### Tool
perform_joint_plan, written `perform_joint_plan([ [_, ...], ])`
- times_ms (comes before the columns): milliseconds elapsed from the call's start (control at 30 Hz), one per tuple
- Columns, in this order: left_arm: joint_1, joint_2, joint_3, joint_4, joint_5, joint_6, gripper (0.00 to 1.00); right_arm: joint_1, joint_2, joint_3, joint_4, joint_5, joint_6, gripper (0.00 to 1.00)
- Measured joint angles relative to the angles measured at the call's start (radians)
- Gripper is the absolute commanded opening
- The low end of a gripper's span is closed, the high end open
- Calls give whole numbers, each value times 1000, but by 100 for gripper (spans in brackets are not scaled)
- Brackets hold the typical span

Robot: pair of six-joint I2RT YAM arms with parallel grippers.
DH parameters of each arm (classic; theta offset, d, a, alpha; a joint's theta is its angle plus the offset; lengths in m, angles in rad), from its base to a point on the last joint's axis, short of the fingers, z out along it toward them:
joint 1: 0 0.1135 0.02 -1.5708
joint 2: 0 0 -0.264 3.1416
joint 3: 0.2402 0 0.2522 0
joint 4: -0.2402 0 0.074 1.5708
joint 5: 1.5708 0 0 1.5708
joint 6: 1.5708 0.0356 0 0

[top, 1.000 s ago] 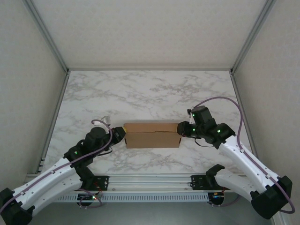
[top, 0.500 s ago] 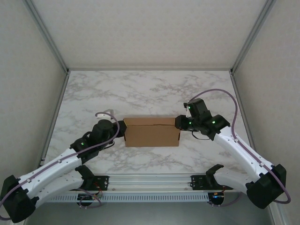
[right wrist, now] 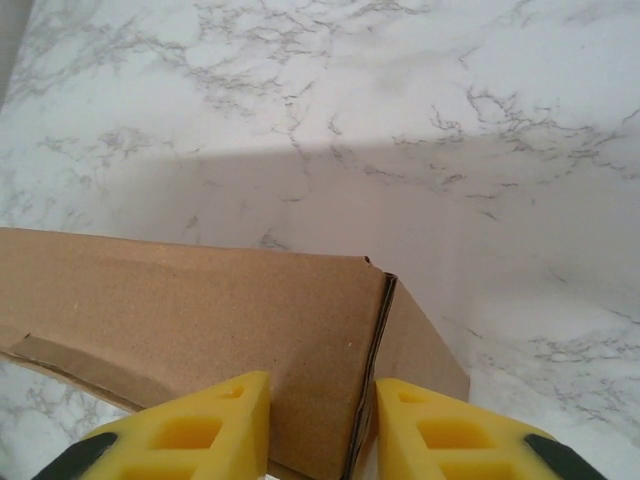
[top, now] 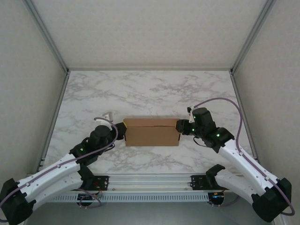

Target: Fold the paper box

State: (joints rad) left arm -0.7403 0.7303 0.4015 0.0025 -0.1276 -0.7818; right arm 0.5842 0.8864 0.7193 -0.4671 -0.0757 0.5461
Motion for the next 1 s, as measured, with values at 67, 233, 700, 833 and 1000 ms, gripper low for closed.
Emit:
perform_joint_plan([
  [67,-14,-16,-11,2,-3,-16,21,8,-31,-23,9,2,9,32],
  [233,-70,-53,-26,-16,-24,-60,26,32,-131,-73,-8,5,36,35],
  [700,-260,-216,-85,-101,-182,-189,20,220,-277,-109,-121,133,63,34],
  [833,-336,-259,-96,-134,-241,-217,20,267,-307,-111,-159,163,93,33],
  [1000,-396,-258,-98,-147,-303,-253,18,333,-329,-116,-188,220,134,32],
])
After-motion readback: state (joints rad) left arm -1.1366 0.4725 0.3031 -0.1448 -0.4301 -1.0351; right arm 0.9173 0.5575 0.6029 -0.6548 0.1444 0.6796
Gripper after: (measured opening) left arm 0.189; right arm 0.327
